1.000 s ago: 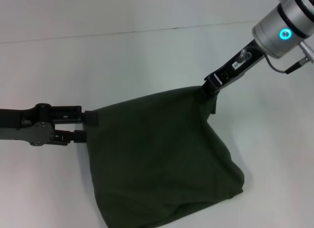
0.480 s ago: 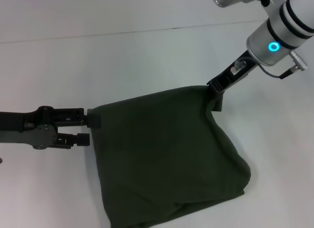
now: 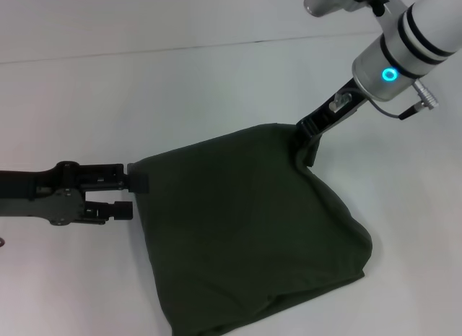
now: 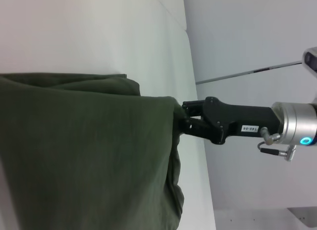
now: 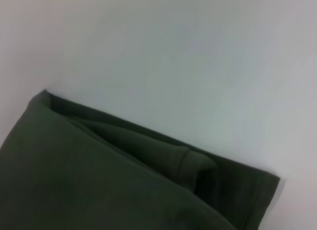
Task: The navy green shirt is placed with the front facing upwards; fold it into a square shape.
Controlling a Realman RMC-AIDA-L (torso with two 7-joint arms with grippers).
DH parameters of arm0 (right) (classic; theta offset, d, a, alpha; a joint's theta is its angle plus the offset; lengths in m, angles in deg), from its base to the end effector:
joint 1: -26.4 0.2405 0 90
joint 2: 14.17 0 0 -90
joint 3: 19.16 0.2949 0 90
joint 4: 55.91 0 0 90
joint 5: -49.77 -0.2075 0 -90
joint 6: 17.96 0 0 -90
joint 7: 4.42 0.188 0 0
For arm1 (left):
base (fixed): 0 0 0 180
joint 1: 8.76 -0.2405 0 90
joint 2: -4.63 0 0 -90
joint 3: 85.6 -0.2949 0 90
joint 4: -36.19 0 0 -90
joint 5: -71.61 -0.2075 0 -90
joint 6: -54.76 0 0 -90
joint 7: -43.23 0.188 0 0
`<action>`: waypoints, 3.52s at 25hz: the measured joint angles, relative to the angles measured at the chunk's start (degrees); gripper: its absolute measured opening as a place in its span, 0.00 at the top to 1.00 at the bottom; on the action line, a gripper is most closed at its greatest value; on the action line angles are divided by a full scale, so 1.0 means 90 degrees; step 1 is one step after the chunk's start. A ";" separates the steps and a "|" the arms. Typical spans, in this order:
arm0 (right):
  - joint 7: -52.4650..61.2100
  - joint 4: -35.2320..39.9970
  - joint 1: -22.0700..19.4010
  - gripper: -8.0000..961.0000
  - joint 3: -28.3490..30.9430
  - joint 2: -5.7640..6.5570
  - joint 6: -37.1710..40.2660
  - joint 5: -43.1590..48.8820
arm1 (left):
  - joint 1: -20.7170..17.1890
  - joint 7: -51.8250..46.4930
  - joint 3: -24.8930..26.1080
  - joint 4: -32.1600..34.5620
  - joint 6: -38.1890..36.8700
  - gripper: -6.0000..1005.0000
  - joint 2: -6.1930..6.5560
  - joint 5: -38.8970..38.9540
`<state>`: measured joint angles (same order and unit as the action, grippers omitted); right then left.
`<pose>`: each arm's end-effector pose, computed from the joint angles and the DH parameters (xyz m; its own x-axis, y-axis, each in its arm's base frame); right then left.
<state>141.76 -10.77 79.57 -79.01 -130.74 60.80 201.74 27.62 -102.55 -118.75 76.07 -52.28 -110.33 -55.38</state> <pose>0.2249 0.4569 -0.0609 0.5898 -0.8051 0.0623 -0.7157 -0.5569 -0.4214 -0.2527 0.3455 -0.0226 0.0916 0.9881 0.1239 0.9159 -0.1325 0.3790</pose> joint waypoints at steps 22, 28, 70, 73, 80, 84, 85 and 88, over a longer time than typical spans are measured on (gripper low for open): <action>0.0378 0.0508 -0.0045 0.68 0.0039 -0.0084 -0.0233 0.1028 | -0.0029 0.0037 0.0067 -0.0008 -0.0024 0.15 -0.0022 -0.0001; 0.0228 0.1113 -0.0250 0.68 0.0548 -0.0035 0.0345 0.0160 | -0.0022 0.0056 0.0077 0.0006 -0.0045 0.16 -0.0020 0.0007; -0.0103 0.1099 -0.0390 0.68 0.0605 -0.0012 0.1183 -0.0838 | 0.0146 -0.0617 -0.1394 -0.0605 0.2072 0.22 -0.0396 -0.0834; -0.0104 0.1099 -0.0402 0.68 0.0606 -0.0009 0.1168 -0.0839 | 0.0227 -0.0614 -0.1406 -0.0733 0.2156 0.22 -0.0426 -0.0831; -0.0107 0.1099 -0.0406 0.68 0.0616 -0.0005 0.1134 -0.0841 | 0.0399 -0.0587 -0.1416 -0.0846 0.2279 0.23 -0.0531 -0.0867; -0.0109 0.1099 -0.0427 0.68 0.0625 -0.0005 0.1132 -0.0842 | 0.0449 -0.0552 -0.1635 -0.0848 0.2317 0.24 -0.0543 -0.0874; -0.0110 0.1099 -0.0436 0.68 0.0625 -0.0005 0.1132 -0.0842 | 0.0455 -0.0524 -0.1677 -0.0838 0.2322 0.24 -0.0537 -0.0876; -0.0110 0.1099 -0.0455 0.68 0.0625 -0.0005 0.1131 -0.0850 | 0.0466 -0.0497 -0.1770 -0.0821 0.2323 0.24 -0.0520 -0.0882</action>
<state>140.77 -0.88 75.47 -73.38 -130.78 70.98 194.09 31.81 -107.03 -134.68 68.68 -31.37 -115.02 -63.32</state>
